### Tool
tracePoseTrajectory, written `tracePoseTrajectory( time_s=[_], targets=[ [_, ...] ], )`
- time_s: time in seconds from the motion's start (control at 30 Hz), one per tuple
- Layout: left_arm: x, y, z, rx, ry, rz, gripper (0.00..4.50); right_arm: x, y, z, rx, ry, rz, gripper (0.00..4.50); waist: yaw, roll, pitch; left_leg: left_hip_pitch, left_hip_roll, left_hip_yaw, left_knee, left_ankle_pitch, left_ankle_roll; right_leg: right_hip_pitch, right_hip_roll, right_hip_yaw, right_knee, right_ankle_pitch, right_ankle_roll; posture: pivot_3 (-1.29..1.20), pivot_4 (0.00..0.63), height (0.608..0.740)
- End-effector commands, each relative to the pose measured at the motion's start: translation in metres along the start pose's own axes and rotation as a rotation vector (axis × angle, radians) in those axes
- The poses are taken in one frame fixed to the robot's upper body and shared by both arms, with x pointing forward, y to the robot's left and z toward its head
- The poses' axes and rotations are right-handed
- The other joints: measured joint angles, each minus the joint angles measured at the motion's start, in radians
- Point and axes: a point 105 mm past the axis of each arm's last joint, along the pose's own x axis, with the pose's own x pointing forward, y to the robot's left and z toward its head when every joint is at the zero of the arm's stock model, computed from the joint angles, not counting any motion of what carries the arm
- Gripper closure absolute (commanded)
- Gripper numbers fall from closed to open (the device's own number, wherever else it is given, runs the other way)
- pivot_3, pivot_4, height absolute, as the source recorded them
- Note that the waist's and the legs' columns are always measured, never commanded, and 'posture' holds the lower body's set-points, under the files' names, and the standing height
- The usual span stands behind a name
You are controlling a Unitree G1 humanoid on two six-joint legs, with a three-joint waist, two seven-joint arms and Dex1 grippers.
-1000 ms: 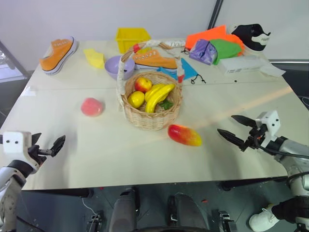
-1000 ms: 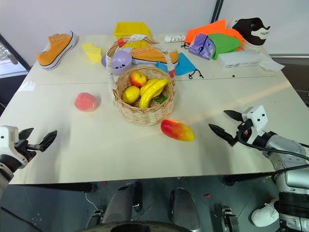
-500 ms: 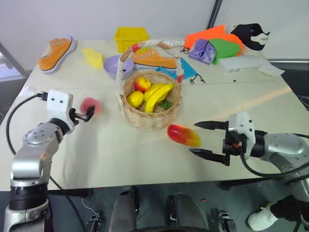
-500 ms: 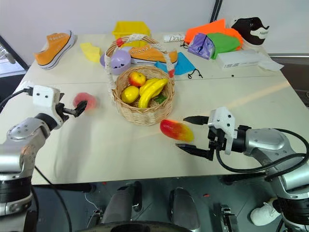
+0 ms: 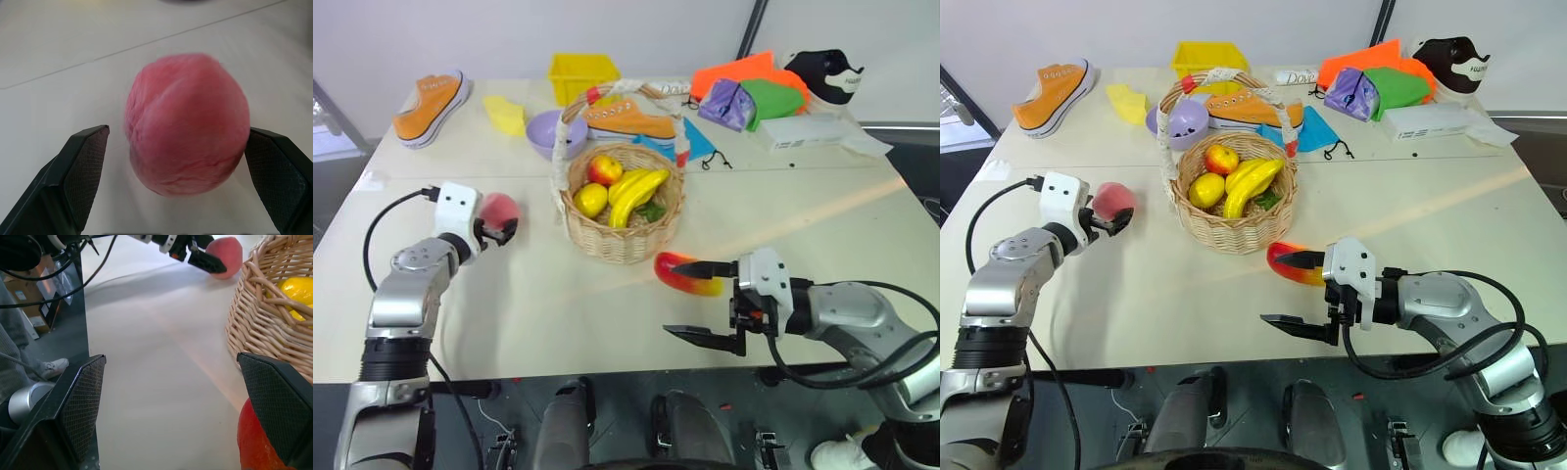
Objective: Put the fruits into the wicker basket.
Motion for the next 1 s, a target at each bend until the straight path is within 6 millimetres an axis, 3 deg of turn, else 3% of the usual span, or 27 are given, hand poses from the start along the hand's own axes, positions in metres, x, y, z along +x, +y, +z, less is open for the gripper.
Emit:
tracePoseTrajectory(
  time_s=[0.03,0.13,0.23,0.33,0.4,0.47,0.57,0.63,0.73,0.83,0.93,0.97,1.0],
  targets=[
    [-0.001,0.008,0.013,0.008,-0.052,0.031,0.88,0.002,0.003,0.011,-0.056,-0.028,0.012,0.00,0.000,0.000,0.000,0.000,0.000,0.000,0.000,0.000,0.000,0.000,0.000,0.000,0.000,0.000,0.000,0.00,0.150,0.740],
    [-0.002,0.012,0.013,0.016,-0.046,0.043,2.02,0.003,0.001,0.012,-0.064,-0.028,0.010,0.00,0.000,0.000,0.000,0.000,0.000,0.000,0.000,0.000,0.000,0.000,0.000,0.000,0.001,0.000,0.000,0.00,0.150,0.740],
    [-0.012,0.021,0.013,0.042,-0.055,0.072,2.07,0.001,-0.001,0.015,-0.083,-0.029,-0.005,0.00,-0.001,0.000,0.000,0.000,0.000,0.000,0.000,0.000,0.000,0.000,0.000,0.000,0.001,0.000,0.000,0.00,0.150,0.740],
    [-0.041,0.018,0.038,0.037,-0.190,-0.001,2.07,-0.003,-0.005,0.016,-0.097,-0.021,-0.028,0.00,-0.006,-0.001,0.000,0.000,0.001,0.000,0.000,0.000,0.000,-0.001,0.000,0.000,0.001,0.000,0.000,0.00,0.150,0.740],
    [-0.063,0.000,0.058,0.006,-0.279,-0.140,2.07,-0.007,-0.009,0.017,-0.098,-0.021,-0.050,0.00,-0.003,-0.001,0.000,0.000,0.001,0.000,0.000,0.000,0.000,-0.001,0.000,0.000,0.001,0.000,0.000,0.00,0.150,0.740],
    [-0.087,-0.032,0.077,-0.002,-0.331,-0.355,2.07,-0.011,-0.016,0.019,-0.096,-0.025,-0.074,0.00,0.002,-0.002,0.000,0.000,0.002,-0.001,0.000,0.000,0.000,0.000,0.000,-0.001,0.001,0.000,0.000,0.00,0.150,0.740],
    [-0.100,-0.070,0.092,0.049,-0.342,-0.538,2.07,-0.016,-0.024,0.020,-0.095,-0.026,-0.098,0.00,0.003,-0.001,0.000,0.000,0.001,-0.001,0.002,0.000,0.000,0.002,-0.002,-0.001,0.000,-0.001,-0.001,0.00,0.150,0.740],
    [-0.091,-0.103,0.104,0.075,-0.347,-0.619,2.07,-0.019,-0.031,0.020,-0.103,-0.020,-0.110,0.00,0.005,-0.001,0.000,0.001,0.001,-0.001,0.006,-0.002,0.001,0.005,-0.002,-0.001,0.000,-0.002,-0.004,0.00,0.150,0.740],
    [-0.069,-0.135,0.119,0.129,-0.341,-0.633,2.07,-0.020,-0.037,0.021,-0.110,-0.020,-0.122,0.00,0.004,-0.001,0.000,0.003,0.001,-0.001,0.011,-0.003,0.001,0.010,-0.002,-0.001,-0.001,0.000,-0.005,0.00,0.150,0.740],
    [-0.034,-0.157,0.136,0.130,-0.329,-0.565,2.07,-0.021,-0.037,0.021,-0.113,-0.021,-0.135,0.00,0.008,-0.001,0.001,0.003,-0.001,-0.001,0.013,-0.003,0.004,0.011,-0.001,-0.001,-0.001,0.001,-0.004,0.00,0.150,0.740],
    [-0.021,-0.167,0.139,0.123,-0.317,-0.563,2.07,-0.023,-0.035,0.019,-0.111,-0.017,-0.155,0.00,-0.003,-0.001,0.001,0.003,-0.002,-0.001,0.012,-0.003,0.005,0.010,0.000,0.000,-0.001,0.002,0.000,0.00,0.150,0.740],
    [-0.020,-0.170,0.140,0.122,-0.323,-0.573,1.02,-0.024,-0.035,0.018,-0.110,-0.014,-0.166,0.00,-0.005,-0.001,0.001,0.002,-0.002,0.000,0.011,-0.003,0.005,0.009,0.000,0.001,-0.001,0.004,0.004,0.00,0.150,0.740],
    [-0.021,-0.172,0.143,0.119,-0.336,-0.590,0.56,-0.025,-0.036,0.016,-0.107,-0.006,-0.184,0.00,-0.005,-0.001,0.001,0.002,-0.001,0.000,0.010,-0.003,0.005,0.008,0.002,0.001,-0.001,0.004,0.004,0.00,0.150,0.740]
  ],
)
